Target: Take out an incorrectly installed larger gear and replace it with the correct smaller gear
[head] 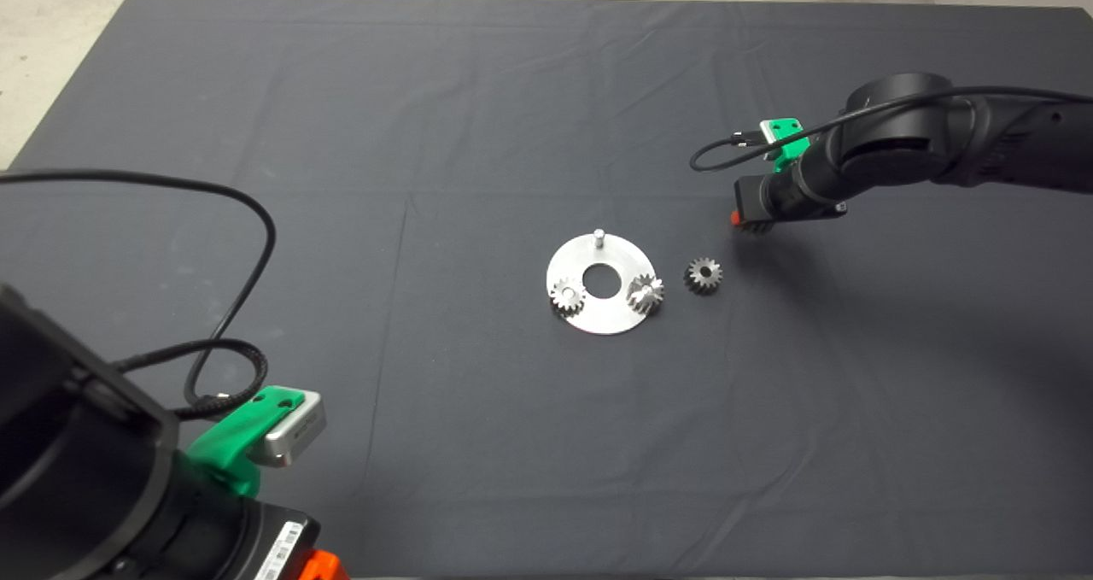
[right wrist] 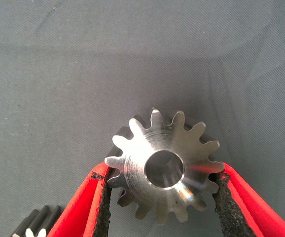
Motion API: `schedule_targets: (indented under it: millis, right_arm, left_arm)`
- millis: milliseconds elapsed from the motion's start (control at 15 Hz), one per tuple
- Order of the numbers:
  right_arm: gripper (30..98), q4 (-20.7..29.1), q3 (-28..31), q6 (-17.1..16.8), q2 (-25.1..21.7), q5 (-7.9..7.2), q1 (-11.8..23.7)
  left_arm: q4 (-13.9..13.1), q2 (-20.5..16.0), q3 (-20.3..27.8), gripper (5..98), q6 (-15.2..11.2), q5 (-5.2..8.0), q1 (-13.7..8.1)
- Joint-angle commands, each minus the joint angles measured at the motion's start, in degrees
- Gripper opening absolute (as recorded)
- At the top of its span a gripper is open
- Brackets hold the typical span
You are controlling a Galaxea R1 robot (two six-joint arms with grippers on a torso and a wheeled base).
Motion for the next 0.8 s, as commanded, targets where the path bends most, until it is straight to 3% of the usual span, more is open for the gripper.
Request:
schedule_targets:
  millis: [0, 333, 733]
  right_arm:
    - [46.8, 0.22, 0.19, 0.48, -0.19, -0.03, 1.5]
    - [47.0, 0.15, 0.28, 0.41, -0.19, -0.03, 1.4]
    - [53.1, 0.31, 2.41, 0.39, -0.12, -0.53, 1.65]
  left_arm:
    - [-0.92, -0.04, 1.1, 98.2, 0.02, 0.05, -0.44]
    - [-0.92, -0.04, 1.1, 98.2, 0.02, -0.02, -0.44]
    - [-0.92, -0.04, 1.1, 98.2, 0.02, -0.04, -0.44]
